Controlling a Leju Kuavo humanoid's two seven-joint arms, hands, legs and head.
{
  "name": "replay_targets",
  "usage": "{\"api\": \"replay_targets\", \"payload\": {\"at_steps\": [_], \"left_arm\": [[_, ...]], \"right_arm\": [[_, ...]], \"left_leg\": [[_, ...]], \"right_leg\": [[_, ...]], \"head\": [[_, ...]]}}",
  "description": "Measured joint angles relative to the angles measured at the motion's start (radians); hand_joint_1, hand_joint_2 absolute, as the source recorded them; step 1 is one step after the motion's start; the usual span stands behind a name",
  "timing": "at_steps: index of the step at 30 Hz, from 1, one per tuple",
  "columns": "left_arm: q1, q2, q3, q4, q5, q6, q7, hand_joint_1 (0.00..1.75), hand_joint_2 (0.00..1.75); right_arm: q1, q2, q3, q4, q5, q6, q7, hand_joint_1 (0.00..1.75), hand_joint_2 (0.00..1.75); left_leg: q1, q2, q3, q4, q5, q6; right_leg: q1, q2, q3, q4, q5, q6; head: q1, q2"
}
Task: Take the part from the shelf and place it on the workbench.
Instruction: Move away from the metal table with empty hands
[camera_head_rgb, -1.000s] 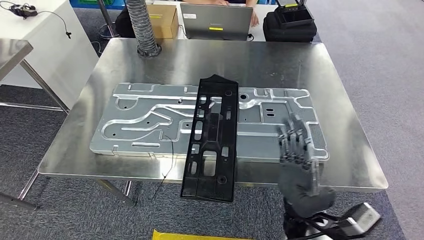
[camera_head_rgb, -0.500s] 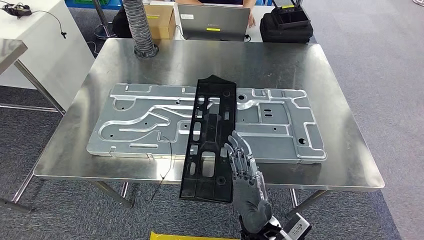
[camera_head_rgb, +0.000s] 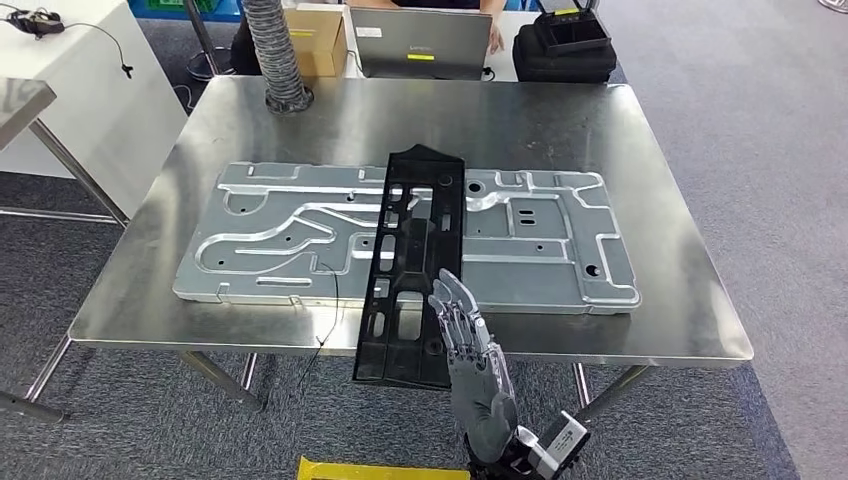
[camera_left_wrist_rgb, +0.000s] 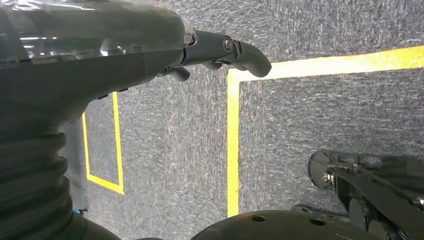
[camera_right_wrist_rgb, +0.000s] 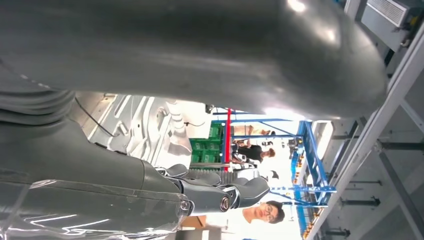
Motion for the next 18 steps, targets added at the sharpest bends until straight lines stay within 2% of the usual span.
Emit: {"api": "replay_targets", "payload": {"at_steps": [1,2,3,5,6,7,8,10,11,12,15,16,17,18], "left_arm": [[0.0,0.001,0.0,0.0,0.0,-0.001,-0.001,0.0,0.0],[-0.001,0.001,0.0,0.001,0.0,-0.001,-0.002,0.0,0.0],[-0.002,0.002,0.0,0.001,0.0,-0.002,-0.004,0.0,0.0],[-0.005,0.004,0.0,0.001,0.0,-0.002,-0.005,0.0,0.0],[-0.006,0.004,0.0,0.001,0.0,-0.003,-0.005,0.0,0.0],[-0.007,0.004,0.0,0.001,0.0,-0.003,-0.004,0.0,0.0],[-0.006,0.004,0.0,0.001,-0.001,-0.003,-0.001,0.0,0.0],[-0.001,0.004,0.0,0.001,-0.002,-0.002,0.007,0.0,0.0],[0.002,0.004,0.0,0.001,-0.003,-0.002,0.01,0.0,0.0],[0.003,0.004,0.0,0.001,-0.004,-0.002,0.012,0.0,0.0],[0.004,0.003,0.0,0.001,-0.005,-0.003,0.013,0.0,0.0],[0.003,0.002,0.0,0.001,-0.005,-0.003,0.013,0.0,0.0],[0.003,0.002,0.0,0.001,-0.005,-0.003,0.013,0.0,0.0],[0.002,0.001,0.0,0.001,-0.005,-0.003,0.013,0.0,0.0]], "right_arm": [[0.0,0.002,0.0,0.003,0.0,0.0,0.0,0.0,0.0],[0.0,0.004,0.0,0.005,0.0,0.0,-0.001,0.0,0.0],[0.0,0.006,0.0,0.007,0.0,0.0,-0.001,0.0,0.0],[0.0,0.007,0.0,0.013,-0.001,-0.001,-0.001,0.0,0.0],[0.001,0.007,0.0,0.016,-0.001,-0.002,-0.001,0.0,0.0],[0.001,0.007,0.0,0.02,-0.001,-0.002,-0.002,0.0,0.0],[0.001,0.007,0.0,0.022,-0.002,-0.003,-0.002,0.0,0.0],[0.001,0.008,0.0,0.026,-0.001,-0.003,-0.006,0.0,0.0],[0.001,0.008,-0.001,0.027,-0.001,-0.004,-0.008,0.0,0.0],[0.002,0.008,-0.001,0.027,-0.001,-0.004,-0.01,0.0,0.0],[0.004,0.009,-0.002,0.03,0.0,-0.004,-0.013,0.0,0.0],[0.005,0.009,-0.003,0.031,0.0,-0.003,-0.014,0.0,0.0],[0.006,0.009,-0.003,0.032,0.0,-0.003,-0.014,0.0,0.0],[0.006,0.009,-0.004,0.033,0.001,-0.003,-0.015,0.0,0.0]], "left_leg": [[-0.001,0.0,-0.007,0.008,-0.011,-0.005],[-0.002,0.0,-0.02,0.035,-0.039,-0.009],[-0.001,0.0,-0.04,0.086,-0.081,-0.012],[-0.001,0.0,-0.082,0.222,-0.17,-0.017],[0.0,0.0,-0.089,0.269,-0.195,-0.019],[0.0,0.0,-0.078,0.282,-0.202,-0.02],[0.0,0.0,-0.046,0.251,-0.192,-0.02],[0.0,0.0,0.053,0.108,-0.155,-0.017],[-0.002,-0.002,0.091,0.046,-0.139,-0.011],[-0.004,-0.004,0.111,0.01,-0.129,-0.004],[-0.009,-0.004,0.102,0.001,-0.103,0.021],[-0.008,-0.001,0.093,0.0,-0.092,0.028],[-0.005,0.002,0.081,-0.002,-0.081,0.034],[-0.003,0.005,0.067,-0.003,-0.07,0.039]], "right_leg": [[-0.003,-0.001,-0.005,-0.006,0.011,-0.006],[-0.005,-0.004,-0.012,-0.013,0.024,-0.011],[-0.006,-0.006,-0.022,-0.016,0.035,-0.015],[-0.002,-0.009,-0.044,-0.015,0.051,-0.02],[0.001,-0.01,-0.056,-0.013,0.059,-0.021],[0.002,-0.01,-0.068,-0.009,0.066,-0.021],[0.003,-0.009,-0.081,-0.004,0.073,-0.02],[0.004,-0.004,-0.104,0.011,0.083,-0.013],[0.005,-0.001,-0.113,0.019,0.086,-0.009],[0.007,0.0,-0.119,0.025,0.09,-0.004],[0.005,0.002,-0.131,0.028,0.107,0.012],[0.003,0.003,-0.138,0.035,0.099,0.018],[0.001,0.002,-0.148,0.056,0.071,0.024],[-0.001,0.001,-0.163,0.098,0.026,0.03]], "head": [[0.0,0.0],[0.0,0.0],[0.0,0.0],[0.0,0.0],[0.0,0.0],[0.0,0.0],[0.0,0.0],[0.0,0.0],[0.0,0.0],[0.0,0.0],[0.0,0.0],[0.0,0.0],[0.0,0.0],[0.0,0.0]]}}
